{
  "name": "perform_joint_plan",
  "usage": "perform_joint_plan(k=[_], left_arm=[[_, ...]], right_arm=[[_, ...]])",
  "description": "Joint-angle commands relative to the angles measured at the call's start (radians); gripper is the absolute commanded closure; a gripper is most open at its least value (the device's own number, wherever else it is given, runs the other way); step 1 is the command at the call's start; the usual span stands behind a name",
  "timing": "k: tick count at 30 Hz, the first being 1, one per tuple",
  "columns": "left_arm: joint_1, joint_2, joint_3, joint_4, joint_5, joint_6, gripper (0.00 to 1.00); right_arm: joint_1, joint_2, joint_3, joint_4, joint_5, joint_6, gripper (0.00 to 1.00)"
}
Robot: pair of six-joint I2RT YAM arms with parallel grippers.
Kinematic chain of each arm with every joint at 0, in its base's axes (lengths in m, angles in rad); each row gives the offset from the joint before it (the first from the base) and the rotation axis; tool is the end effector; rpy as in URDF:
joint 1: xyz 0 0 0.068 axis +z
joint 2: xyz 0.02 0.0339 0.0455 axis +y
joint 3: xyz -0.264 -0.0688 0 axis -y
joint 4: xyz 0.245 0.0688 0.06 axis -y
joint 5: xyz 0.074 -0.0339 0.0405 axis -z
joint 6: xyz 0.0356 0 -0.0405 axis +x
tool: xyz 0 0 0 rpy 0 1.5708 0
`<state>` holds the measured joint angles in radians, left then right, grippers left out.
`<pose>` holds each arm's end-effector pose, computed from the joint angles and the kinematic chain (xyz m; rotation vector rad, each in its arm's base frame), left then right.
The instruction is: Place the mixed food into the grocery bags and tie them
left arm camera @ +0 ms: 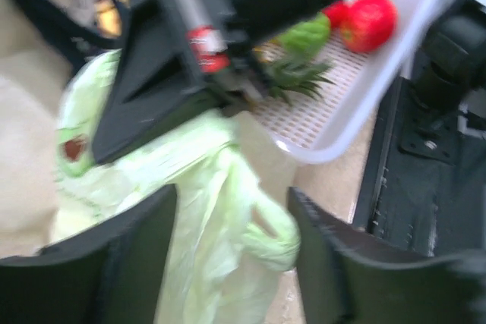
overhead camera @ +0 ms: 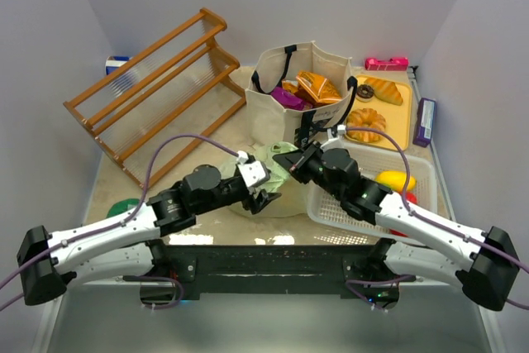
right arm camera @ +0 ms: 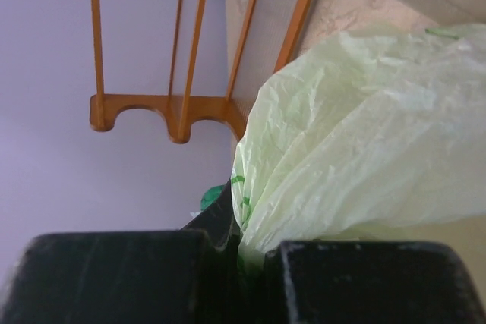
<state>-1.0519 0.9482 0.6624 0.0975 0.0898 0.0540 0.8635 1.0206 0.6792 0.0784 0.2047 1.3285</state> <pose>0.1091 -0.1974 0.2960 1.0176 1.5195 -0.7957 0.1602 0.1762 0.2847 0.6283 1.9543 1.2988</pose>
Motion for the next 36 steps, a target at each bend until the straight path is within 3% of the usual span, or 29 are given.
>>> perform_joint_plan(k=[1, 7, 12, 20, 26, 30, 36], left_arm=[[0.033, -0.109, 0.056, 0.005, -0.248, -0.137, 0.25], [0.096, -0.075, -0.052, 0.145, -0.315, -0.304, 0.22], [0.115, -0.02, -0.156, 0.344, -0.075, -0.325, 0.35], [0.11, 0.047, -0.279, 0.603, 0.22, -0.431, 0.39], [0.063, 0.155, -0.325, 0.797, 0.269, -0.517, 0.39], [0.063, 0.079, -0.313, 0.737, 0.214, -0.496, 0.34], [0.098, -0.103, -0.192, 0.411, 0.105, -0.415, 0.15]], right_arm=[[-0.001, -0.054, 0.02, 0.049, 0.064, -0.155, 1.0], [-0.001, -0.063, 0.008, 0.119, 0.041, -0.256, 1.0], [-0.003, -0.062, 0.025, 0.15, 0.048, -0.298, 1.0], [-0.003, -0.067, 0.025, 0.202, 0.07, -0.368, 1.0], [-0.006, -0.03, 0.026, 0.288, -0.005, -0.419, 1.0], [-0.023, 0.004, 0.051, 0.294, -0.077, -0.427, 1.0], [-0.041, 0.038, 0.069, 0.245, -0.136, -0.416, 1.0]])
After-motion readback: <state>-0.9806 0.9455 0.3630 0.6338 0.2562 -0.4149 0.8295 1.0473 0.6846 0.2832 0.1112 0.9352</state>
